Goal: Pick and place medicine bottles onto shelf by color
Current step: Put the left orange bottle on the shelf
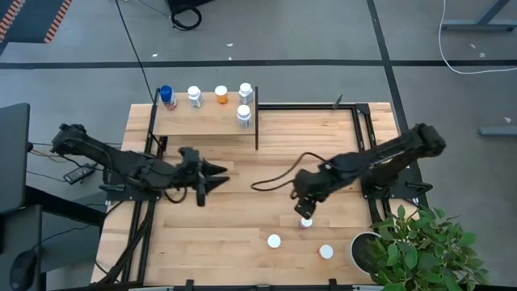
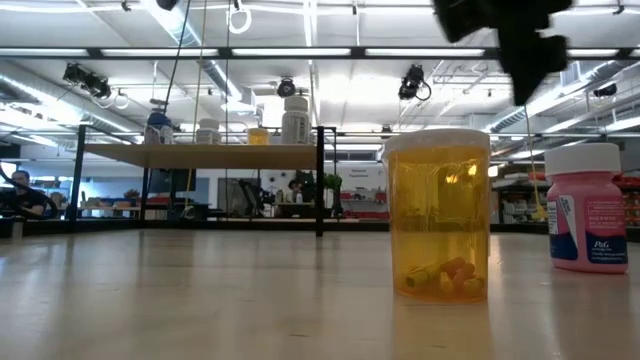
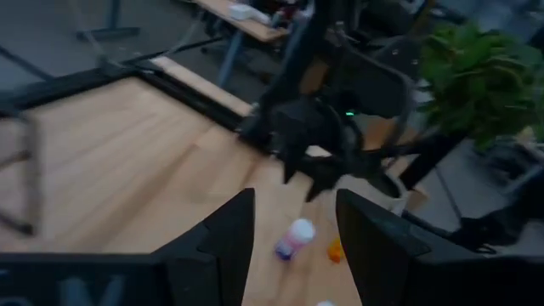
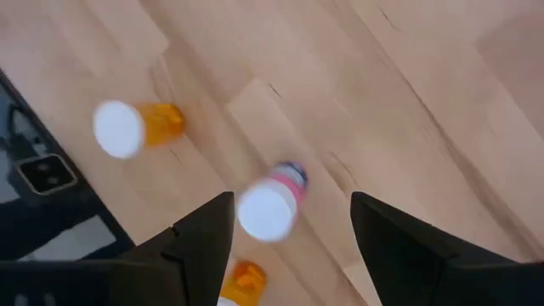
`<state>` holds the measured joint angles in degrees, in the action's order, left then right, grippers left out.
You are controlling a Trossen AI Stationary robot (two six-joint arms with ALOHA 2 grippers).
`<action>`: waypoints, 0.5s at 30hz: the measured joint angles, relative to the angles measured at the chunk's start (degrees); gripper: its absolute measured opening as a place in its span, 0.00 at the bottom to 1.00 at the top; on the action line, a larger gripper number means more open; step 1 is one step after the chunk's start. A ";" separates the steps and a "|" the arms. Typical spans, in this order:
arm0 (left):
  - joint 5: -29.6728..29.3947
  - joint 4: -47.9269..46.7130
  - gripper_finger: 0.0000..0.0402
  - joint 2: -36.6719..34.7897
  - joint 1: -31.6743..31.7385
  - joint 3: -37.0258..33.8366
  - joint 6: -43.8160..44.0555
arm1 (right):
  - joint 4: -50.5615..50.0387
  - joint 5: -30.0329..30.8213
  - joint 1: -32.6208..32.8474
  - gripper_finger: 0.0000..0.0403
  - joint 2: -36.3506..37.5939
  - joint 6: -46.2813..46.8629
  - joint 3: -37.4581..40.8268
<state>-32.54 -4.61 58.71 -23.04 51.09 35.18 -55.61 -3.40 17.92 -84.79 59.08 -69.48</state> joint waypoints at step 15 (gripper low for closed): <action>16.61 10.70 0.45 25.71 0.54 13.16 -20.76 | 6.74 11.28 15.53 0.60 5.59 3.72 7.87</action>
<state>-15.93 6.09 84.42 -22.50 64.25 14.42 -48.87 7.88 33.45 -79.20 62.81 -61.60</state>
